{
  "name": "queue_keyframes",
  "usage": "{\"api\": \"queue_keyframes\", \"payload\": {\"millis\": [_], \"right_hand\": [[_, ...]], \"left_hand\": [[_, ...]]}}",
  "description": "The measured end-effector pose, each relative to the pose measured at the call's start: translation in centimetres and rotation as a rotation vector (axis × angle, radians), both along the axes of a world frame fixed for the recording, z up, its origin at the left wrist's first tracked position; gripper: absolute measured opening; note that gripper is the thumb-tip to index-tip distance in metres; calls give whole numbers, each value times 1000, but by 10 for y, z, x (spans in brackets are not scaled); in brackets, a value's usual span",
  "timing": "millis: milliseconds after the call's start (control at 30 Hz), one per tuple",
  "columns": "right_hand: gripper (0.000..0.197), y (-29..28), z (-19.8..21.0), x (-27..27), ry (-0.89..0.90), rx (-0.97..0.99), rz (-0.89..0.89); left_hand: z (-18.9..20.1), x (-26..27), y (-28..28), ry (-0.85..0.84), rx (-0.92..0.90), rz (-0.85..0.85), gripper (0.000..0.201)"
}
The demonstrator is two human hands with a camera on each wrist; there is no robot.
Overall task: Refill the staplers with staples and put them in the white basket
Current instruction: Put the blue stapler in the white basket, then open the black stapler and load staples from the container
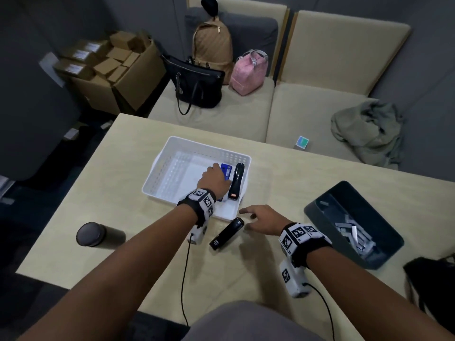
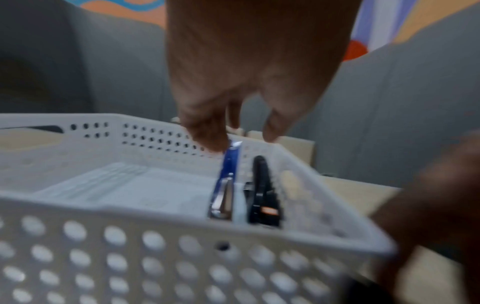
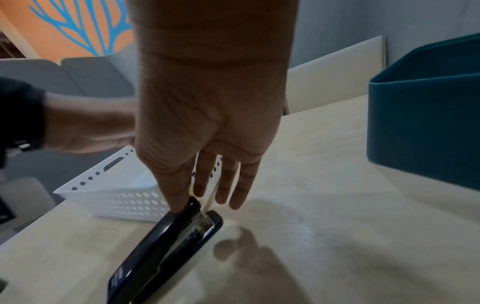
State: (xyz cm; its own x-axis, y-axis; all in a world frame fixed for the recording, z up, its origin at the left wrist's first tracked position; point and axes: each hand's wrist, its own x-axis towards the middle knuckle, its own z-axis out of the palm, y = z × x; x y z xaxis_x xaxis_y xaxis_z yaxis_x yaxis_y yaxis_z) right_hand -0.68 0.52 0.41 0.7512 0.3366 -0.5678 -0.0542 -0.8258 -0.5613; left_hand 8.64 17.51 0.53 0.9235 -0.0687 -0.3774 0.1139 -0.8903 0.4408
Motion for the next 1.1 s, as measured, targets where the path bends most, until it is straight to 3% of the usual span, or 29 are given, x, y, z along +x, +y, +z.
{"api": "queue_keyframes", "payload": {"millis": [67,133,233,333,400,500,633,767,900,1000,1100], "right_hand": [[51,3,-4,-6,10,21,88],[39,5,-8,-15,-4,26,106],[16,9,-6,-26,-76,-116,135],[23,3,-4,-39,-67,-190,202],[28,-8,-8,-47,-66,-204,207],[34,-33,-10,-64,-7,-253,217],[34,-71,-9,-87,-7,-260,129],[37,-114,-6,-115,3,-233,8],[30,-153,-15,-146,-49,-290,-131],[25,-170,-26,-168,-212,-337,-161],[25,-171,-28,-172,-252,-309,-175]], "left_hand": [[18,-27,-6,-234,-89,-17,28],[35,-63,-13,-349,-163,-117,15],[33,-114,-15,-297,-10,-304,15],[4,-155,-5,-169,239,-486,35],[-16,-170,-1,-111,300,-536,50],[-25,-173,-12,-125,390,-667,37],[-16,-175,-56,-177,331,-859,28],[-2,-189,-121,-206,216,-1011,32],[7,-196,-156,-208,114,-1054,34],[12,-192,-154,-209,-8,-939,26],[11,-182,-136,-226,-78,-847,21]]}}
